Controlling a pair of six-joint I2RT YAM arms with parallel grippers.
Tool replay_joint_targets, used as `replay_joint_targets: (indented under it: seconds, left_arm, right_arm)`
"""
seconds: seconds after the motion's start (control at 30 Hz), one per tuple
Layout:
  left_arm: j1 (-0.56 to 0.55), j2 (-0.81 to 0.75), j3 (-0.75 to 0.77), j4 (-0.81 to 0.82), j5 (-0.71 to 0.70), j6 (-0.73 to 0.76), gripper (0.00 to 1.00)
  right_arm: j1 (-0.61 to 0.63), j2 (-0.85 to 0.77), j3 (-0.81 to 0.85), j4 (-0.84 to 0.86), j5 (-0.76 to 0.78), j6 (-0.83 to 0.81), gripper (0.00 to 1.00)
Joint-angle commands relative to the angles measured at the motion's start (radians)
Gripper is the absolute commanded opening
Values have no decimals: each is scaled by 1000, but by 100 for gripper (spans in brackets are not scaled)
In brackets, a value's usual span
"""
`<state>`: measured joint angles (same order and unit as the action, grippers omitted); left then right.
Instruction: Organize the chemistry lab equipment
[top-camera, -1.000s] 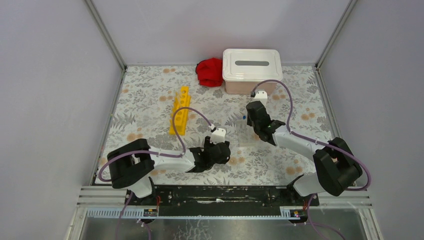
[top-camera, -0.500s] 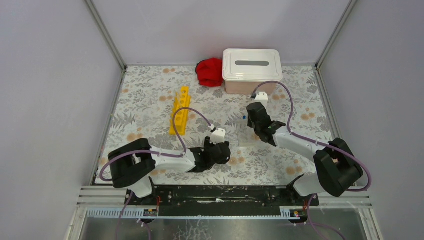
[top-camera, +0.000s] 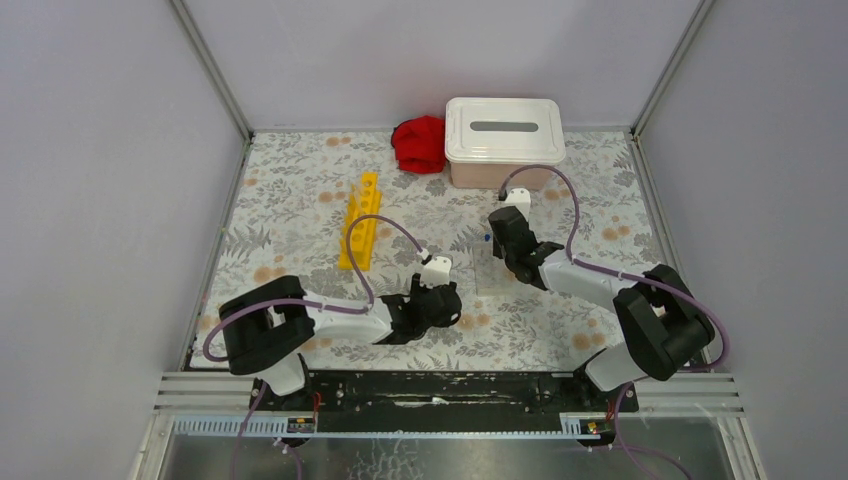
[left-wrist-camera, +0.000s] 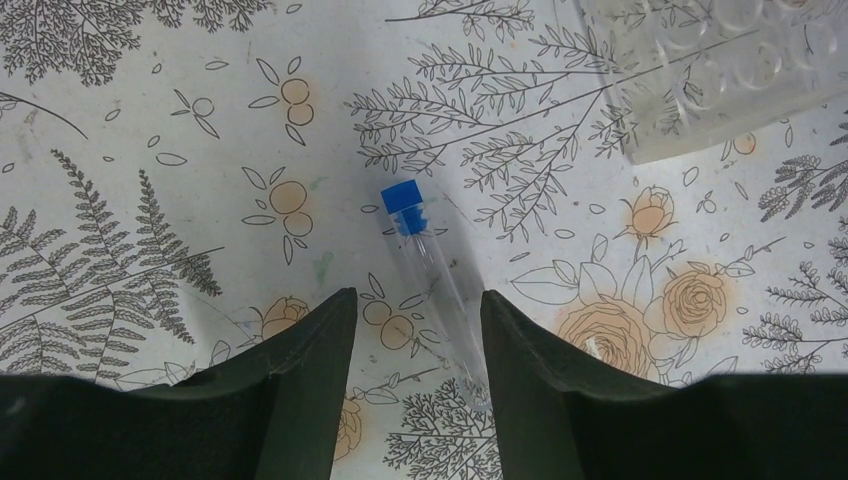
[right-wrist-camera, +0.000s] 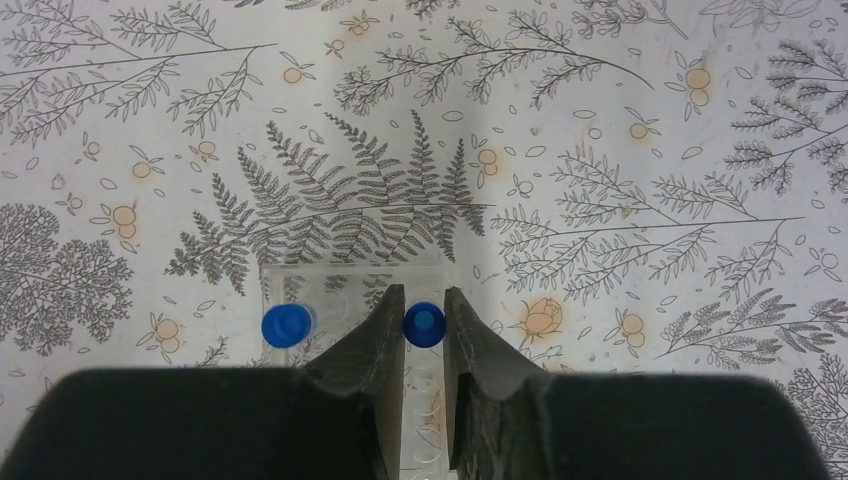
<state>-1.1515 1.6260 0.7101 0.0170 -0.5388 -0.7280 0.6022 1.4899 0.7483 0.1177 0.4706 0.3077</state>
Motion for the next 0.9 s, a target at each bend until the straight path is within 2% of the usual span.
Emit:
replay_joint_targets:
  seconds: [0.0, 0.13, 0.23, 0.33, 0.43, 0.5, 0.67, 0.87]
  left_arm:
    - [11, 20, 4, 47, -4, -10, 54]
    - [15, 27, 7, 51, -1, -8, 51]
    - [16, 34, 9, 53, 3, -8, 43]
    - [17, 41, 15, 52, 6, -8, 29]
    - [18, 46, 16, 51, 8, -10, 24]
    - [19, 47, 15, 49, 10, -10, 18]
    - [19, 41, 16, 34, 1, -10, 10]
    - [19, -15, 7, 11, -26, 14, 7]
  right_arm:
    - [-6, 15, 2, -12, -12, 8, 1]
    - [-4, 19, -3, -7, -14, 7, 2]
    - [-4, 17, -6, -6, -14, 6, 7]
    - [-5, 9, -7, -4, -11, 4, 22]
    - [-5, -8, -4, -9, -5, 1, 39]
    - [-5, -24, 1, -16, -2, 0, 44]
    - [-4, -62, 14, -36, 3, -6, 50]
    - [-4, -118, 20, -60, 9, -6, 53]
